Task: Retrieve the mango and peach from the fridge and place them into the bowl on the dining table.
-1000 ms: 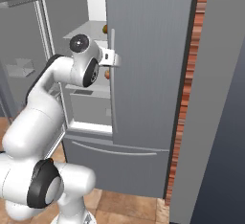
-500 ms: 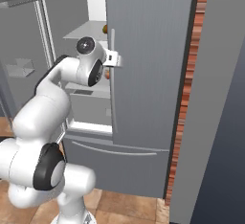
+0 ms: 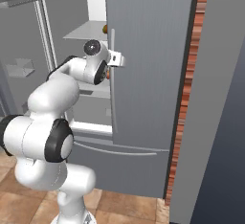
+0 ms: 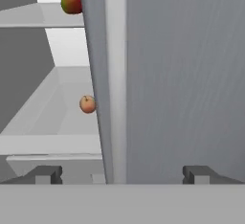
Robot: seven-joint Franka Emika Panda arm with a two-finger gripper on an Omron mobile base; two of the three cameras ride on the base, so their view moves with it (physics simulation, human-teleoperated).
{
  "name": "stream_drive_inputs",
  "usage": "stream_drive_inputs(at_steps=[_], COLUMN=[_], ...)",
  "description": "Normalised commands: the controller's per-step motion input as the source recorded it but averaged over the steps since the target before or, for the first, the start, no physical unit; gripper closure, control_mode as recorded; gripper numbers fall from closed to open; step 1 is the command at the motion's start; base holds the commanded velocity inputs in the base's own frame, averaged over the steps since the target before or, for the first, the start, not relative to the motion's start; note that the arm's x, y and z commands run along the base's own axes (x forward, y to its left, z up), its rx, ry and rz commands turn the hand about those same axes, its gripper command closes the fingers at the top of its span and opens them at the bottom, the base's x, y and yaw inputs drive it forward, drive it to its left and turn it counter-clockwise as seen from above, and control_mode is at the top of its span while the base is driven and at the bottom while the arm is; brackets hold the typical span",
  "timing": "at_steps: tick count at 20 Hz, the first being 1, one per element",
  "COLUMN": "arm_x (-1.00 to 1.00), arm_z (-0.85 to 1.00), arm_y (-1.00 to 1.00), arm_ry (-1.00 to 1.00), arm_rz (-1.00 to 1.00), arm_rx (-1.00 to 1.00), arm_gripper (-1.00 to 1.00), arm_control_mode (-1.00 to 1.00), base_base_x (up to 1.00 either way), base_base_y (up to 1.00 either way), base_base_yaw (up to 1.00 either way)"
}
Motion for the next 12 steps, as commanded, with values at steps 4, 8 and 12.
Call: stream_drive_inputs(at_steps=[4,8,12], arm_x=[0.63,0.61,0.59], arm_z=[-0.15,-0.11,-0.1], arm_y=[0.0,0.0,0.0], arm_ry=[0.0,0.0,0.01], arm_rz=[0.0,0.0,0.0], arm_rx=[0.0,0.0,0.0], arm_gripper=[-1.0,-1.0,-1.0], arm_control_mode=[-1.0,-1.0,-1.0], base_base_x=[0.0,0.0,0.0], base_base_y=[0.0,0.0,0.0], base_base_yaw=[0.0,0.0,0.0])
